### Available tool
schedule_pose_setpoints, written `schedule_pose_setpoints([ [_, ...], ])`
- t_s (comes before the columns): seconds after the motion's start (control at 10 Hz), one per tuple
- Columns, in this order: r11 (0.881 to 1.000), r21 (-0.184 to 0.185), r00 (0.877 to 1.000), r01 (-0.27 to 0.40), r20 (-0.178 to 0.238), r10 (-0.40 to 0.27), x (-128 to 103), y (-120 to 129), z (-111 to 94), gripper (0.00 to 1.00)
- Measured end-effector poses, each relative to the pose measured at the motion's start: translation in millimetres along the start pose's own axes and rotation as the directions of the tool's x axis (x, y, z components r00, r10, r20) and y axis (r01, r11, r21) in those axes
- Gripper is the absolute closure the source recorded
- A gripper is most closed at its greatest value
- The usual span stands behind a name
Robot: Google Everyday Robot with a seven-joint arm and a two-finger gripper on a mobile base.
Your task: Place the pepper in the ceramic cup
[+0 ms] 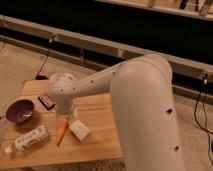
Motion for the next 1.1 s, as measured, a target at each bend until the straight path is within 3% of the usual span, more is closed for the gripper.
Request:
schedule_pose_setpoints([
  [0.4, 0.997, 0.01, 0.995, 0.078, -0.057, -0.077, 20.1, 27.5, 17.6, 0.35],
  [0.7, 0.991, 0.063, 0.991, 0.121, -0.072, -0.116, 27.2, 33.9, 29.9, 0.35],
  [1.1, 0.987, 0.128, 0.995, 0.093, -0.059, -0.086, 17.4, 24.6, 40.9, 0.35],
])
